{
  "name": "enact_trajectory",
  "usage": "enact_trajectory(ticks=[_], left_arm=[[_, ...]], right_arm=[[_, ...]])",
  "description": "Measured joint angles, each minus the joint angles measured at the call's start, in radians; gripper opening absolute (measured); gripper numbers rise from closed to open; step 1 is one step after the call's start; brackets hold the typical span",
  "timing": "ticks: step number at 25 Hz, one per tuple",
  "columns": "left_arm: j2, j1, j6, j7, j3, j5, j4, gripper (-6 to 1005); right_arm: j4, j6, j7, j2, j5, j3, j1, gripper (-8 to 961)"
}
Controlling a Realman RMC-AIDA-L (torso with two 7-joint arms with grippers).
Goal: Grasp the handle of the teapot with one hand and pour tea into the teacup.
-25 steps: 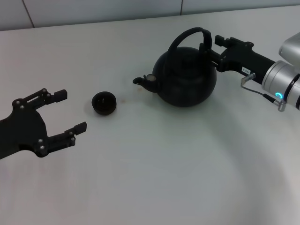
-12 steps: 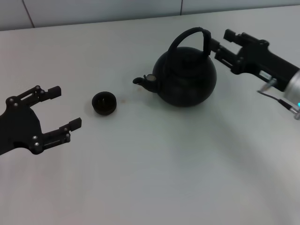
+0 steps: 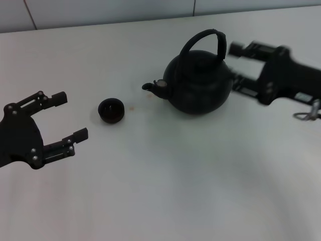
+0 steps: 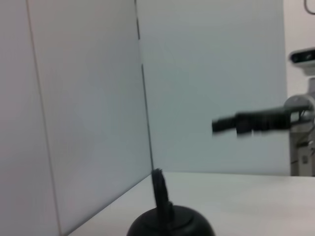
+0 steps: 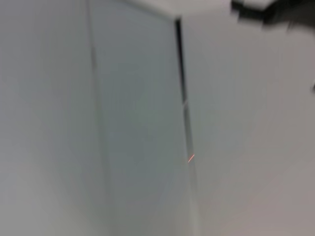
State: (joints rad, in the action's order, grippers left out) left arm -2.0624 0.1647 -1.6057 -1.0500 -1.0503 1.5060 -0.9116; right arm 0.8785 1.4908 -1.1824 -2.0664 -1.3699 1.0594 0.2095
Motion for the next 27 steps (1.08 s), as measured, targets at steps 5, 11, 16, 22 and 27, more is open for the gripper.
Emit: enact_trajectory(ticks=[5,11,16,22,27], left_arm=[[0.003,0.002,-0.036,-0.032,0.0,0.0,-0.003,802],[0.006,0.001,-0.068,-0.075,0.008,0.008,-0.008,802],[0.011,0.002,-0.069,-0.092,0.009,0.01,-0.003,802],[0.012,0.007,-0.065,-0.091,0.009,0.011,0.001,802],[0.012,0.01,-0.062,-0.091,0.01,0.011,0.002,802]], right_arm=[[0.08,-0.07,-0.091,-0.015,-0.224,0.06,0.05,588],[0.206,-0.075,-0.17,-0.017,-0.326,0.115,0.053,641],[0.29,-0.067,-0.22,-0.019,-0.36,0.129,0.041,667],[0.292,-0.052,-0.106,-0.022,-0.289,0.133,0.013,667],[0.232,-0.029,0.005,-0.019,-0.188,0.141,-0.006,667]])
